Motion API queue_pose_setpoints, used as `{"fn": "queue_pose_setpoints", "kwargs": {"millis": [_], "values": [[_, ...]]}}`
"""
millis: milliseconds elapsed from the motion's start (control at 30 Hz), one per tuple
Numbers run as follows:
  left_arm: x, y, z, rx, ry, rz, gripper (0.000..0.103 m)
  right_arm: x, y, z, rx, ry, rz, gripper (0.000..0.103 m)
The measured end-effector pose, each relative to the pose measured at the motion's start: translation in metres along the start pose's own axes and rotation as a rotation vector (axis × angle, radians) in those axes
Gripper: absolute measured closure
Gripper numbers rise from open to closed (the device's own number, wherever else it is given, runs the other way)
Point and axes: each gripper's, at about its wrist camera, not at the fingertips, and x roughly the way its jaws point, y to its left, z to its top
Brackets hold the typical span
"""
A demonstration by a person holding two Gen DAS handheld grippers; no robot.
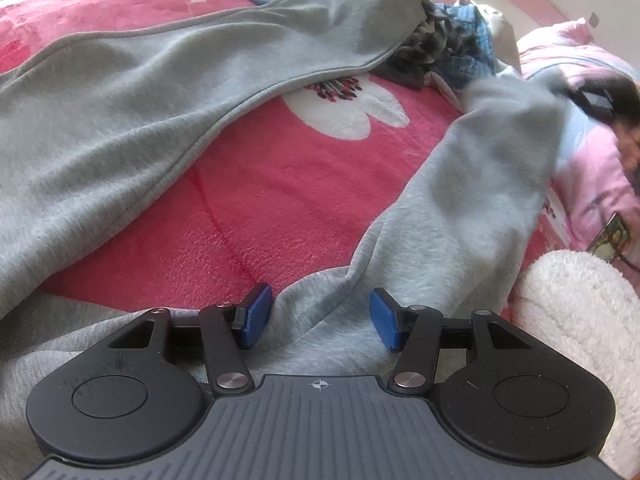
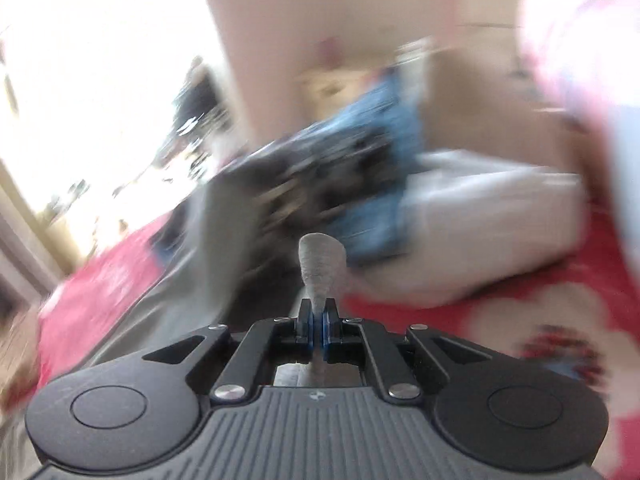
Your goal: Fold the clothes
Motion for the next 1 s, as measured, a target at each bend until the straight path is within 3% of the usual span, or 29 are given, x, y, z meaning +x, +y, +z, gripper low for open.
{"fn": "queue_pose_setpoints", "kwargs": {"millis": [100, 167, 233, 333, 467, 633, 733, 867, 1000], "values": [[0.0, 0.0, 0.001, -0.006, 0.005, 0.004, 0.049, -0.016, -0.062, -0.011, 0.118, 0.059, -0.118, 0.097], [0.0, -0.001, 0.002, -0.001, 0.01, 0.01, 0.049, -0.005, -0.096, -0.028, 0.181, 0.214, -0.291, 0.088], [0.001, -0.004, 0.002, 0.012, 0.017, 0.022, 0.049, 0.002, -0.11, -0.043, 0.205, 0.307, -0.436, 0.087], [0.0, -0.008, 0.001, 0.025, 0.025, 0.033, 0.049, -0.005, -0.103, -0.05, 0.199, 0.276, -0.431, 0.079], [-0.003, -0.012, -0.003, 0.044, 0.032, 0.034, 0.049, -0.001, -0.051, -0.037, 0.01, 0.238, -0.35, 0.066], [-0.007, -0.015, -0.01, 0.059, 0.029, 0.014, 0.049, 0.036, 0.009, -0.023, -0.061, 0.348, -0.165, 0.057], [-0.009, -0.016, -0.014, 0.066, 0.026, -0.003, 0.049, 0.074, 0.026, -0.014, -0.026, 0.399, -0.181, 0.056], [-0.013, -0.014, -0.02, 0.07, 0.023, -0.033, 0.049, 0.126, 0.022, 0.002, 0.08, 0.444, -0.275, 0.056], [-0.015, -0.013, -0.024, 0.081, 0.018, -0.057, 0.049, 0.163, 0.013, 0.01, 0.107, 0.478, -0.355, 0.058]]}}
